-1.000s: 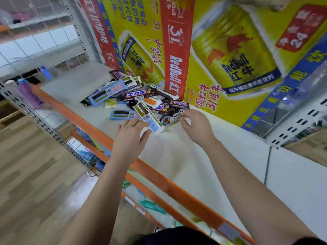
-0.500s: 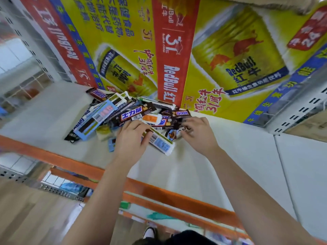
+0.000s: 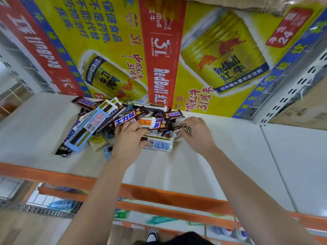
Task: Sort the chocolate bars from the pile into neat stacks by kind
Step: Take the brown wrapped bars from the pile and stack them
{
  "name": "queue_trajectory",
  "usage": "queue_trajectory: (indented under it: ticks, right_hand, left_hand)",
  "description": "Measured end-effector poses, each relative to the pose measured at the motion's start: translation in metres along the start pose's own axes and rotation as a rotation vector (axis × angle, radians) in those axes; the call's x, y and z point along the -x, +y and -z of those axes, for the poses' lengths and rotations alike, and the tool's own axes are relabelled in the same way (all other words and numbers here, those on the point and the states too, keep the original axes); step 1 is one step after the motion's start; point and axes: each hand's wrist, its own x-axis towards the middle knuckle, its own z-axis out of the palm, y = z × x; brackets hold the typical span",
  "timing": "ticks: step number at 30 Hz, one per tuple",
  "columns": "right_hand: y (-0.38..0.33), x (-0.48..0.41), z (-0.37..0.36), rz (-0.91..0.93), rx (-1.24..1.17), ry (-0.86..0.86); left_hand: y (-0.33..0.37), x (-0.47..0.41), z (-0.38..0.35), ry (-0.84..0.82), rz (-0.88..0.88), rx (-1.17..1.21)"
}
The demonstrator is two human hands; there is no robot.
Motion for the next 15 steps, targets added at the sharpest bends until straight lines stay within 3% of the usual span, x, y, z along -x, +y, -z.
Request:
queue_trajectory:
  ticks: [5, 10, 15]
  right_hand:
    - [-0.004, -0.021, 0.004, 0.017, -0.063, -0.030]
    - [-0.010, -0.041, -0.004, 0.020, -0.006, -0.206]
    - [-0.007, -0.046, -0.008, 0.008, 0.008, -0.181]
  left_hand:
    - [0.000, -0.001, 0.004, 0.016, -0.041, 0.180]
    - [0.001, 0.003, 0.019, -0.187, -0.055, 0.389]
    - [0.000, 0.009, 0.018, -0.300, -0.048, 0.398]
